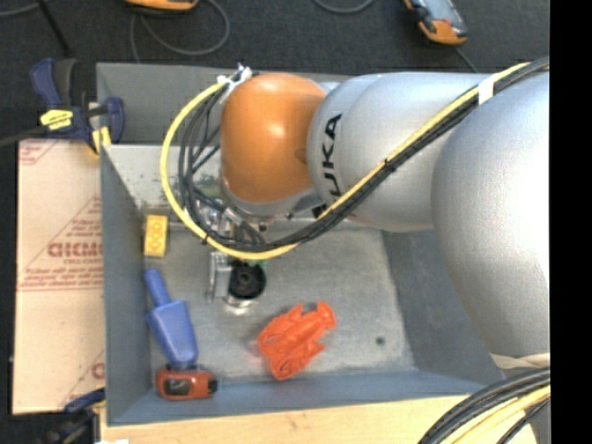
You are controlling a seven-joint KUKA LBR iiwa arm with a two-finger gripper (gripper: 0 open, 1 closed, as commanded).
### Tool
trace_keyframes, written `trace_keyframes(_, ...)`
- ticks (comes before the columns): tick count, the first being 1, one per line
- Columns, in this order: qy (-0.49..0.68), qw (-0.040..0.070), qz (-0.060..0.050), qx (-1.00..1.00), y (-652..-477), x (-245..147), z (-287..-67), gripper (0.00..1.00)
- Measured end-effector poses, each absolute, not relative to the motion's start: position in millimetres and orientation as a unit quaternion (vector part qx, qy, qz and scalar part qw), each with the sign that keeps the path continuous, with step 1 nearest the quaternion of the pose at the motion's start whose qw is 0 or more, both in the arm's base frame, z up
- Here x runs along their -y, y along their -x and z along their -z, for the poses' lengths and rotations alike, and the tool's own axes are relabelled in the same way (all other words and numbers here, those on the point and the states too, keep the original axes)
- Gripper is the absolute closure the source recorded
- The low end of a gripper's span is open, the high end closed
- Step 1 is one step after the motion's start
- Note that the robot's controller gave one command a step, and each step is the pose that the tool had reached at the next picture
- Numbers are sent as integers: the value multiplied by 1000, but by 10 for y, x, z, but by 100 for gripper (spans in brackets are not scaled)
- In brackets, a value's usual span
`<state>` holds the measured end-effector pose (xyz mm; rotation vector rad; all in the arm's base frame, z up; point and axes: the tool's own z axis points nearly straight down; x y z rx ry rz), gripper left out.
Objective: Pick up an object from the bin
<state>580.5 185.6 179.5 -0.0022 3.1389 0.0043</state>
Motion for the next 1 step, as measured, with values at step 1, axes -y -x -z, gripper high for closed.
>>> trace_keyframes(1,33,3,-1,-999,-5847,-1403,-1548,0)
